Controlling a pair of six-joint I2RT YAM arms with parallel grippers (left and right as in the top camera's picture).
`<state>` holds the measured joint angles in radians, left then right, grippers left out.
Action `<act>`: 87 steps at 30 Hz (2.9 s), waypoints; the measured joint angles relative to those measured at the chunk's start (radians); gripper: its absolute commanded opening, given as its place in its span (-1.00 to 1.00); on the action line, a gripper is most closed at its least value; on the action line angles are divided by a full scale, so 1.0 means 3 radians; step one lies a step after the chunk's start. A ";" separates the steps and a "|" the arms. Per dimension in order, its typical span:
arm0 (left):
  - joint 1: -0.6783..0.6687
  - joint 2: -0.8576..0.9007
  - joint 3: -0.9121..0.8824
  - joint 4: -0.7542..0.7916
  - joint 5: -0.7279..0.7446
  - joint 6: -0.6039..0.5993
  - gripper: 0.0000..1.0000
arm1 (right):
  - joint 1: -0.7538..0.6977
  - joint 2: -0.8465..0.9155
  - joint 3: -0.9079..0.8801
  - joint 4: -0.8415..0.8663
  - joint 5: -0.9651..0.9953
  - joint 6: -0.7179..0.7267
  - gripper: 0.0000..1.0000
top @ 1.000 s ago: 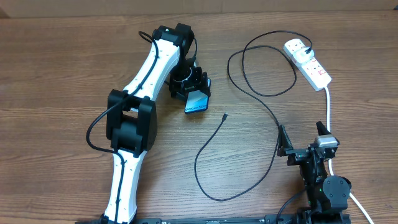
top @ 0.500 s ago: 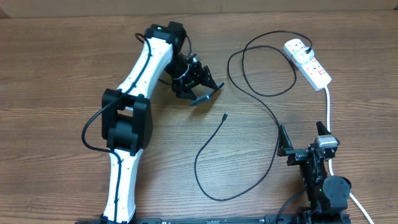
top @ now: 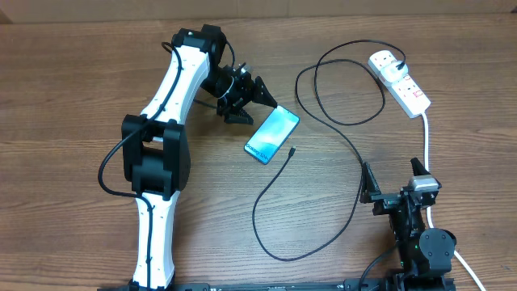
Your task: Plug charger to phone and switch on socket
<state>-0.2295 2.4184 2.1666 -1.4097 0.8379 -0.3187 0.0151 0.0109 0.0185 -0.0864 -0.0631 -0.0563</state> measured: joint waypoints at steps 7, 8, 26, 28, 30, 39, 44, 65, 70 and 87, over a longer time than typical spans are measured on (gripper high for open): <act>-0.0075 0.0000 0.0003 0.0051 -0.0556 0.0173 0.91 | 0.0000 0.0000 0.0000 -0.0001 0.0001 0.0001 1.00; -0.0113 0.0000 0.0003 0.0078 -0.0727 0.0187 1.00 | 0.0000 0.0000 0.0000 0.0001 0.0001 0.0000 1.00; -0.1026 0.0000 -0.0006 0.0579 -0.2879 0.0300 1.00 | 0.0000 0.0000 0.0000 0.0000 0.0001 -0.0001 1.00; -0.1025 0.0000 -0.0057 0.0612 -0.2940 0.0380 1.00 | 0.0000 0.0000 0.0000 -0.0001 0.0001 -0.0001 1.00; -0.1022 0.0000 -0.0149 0.0627 -0.2960 0.0434 1.00 | 0.0000 0.0000 0.0000 -0.0001 0.0001 0.0000 1.00; -0.1022 0.0000 -0.0371 0.0740 -0.2771 0.0767 1.00 | 0.0000 0.0000 0.0000 -0.0001 0.0001 0.0000 1.00; -0.1024 0.0000 -0.0374 0.0738 -0.2744 0.0821 1.00 | 0.0000 0.0000 0.0000 0.0000 0.0003 -0.0001 1.00; -0.1024 0.0000 -0.0259 0.0538 -0.2471 0.1249 1.00 | 0.0000 0.0000 0.0000 -0.0001 0.0000 0.0000 1.00; -0.1024 0.0000 -0.0271 0.0654 -0.2607 0.1237 1.00 | 0.0000 0.0000 0.0000 0.0000 0.0001 0.0001 1.00; -0.1141 -0.0043 -0.0570 0.0904 -0.2865 0.1189 0.91 | -0.0001 0.0000 0.0000 -0.0001 0.0000 0.0000 1.00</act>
<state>-0.5716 2.4054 1.9957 -1.1385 -0.0216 0.0380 0.0147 0.0109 0.0185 -0.0868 -0.0631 -0.0563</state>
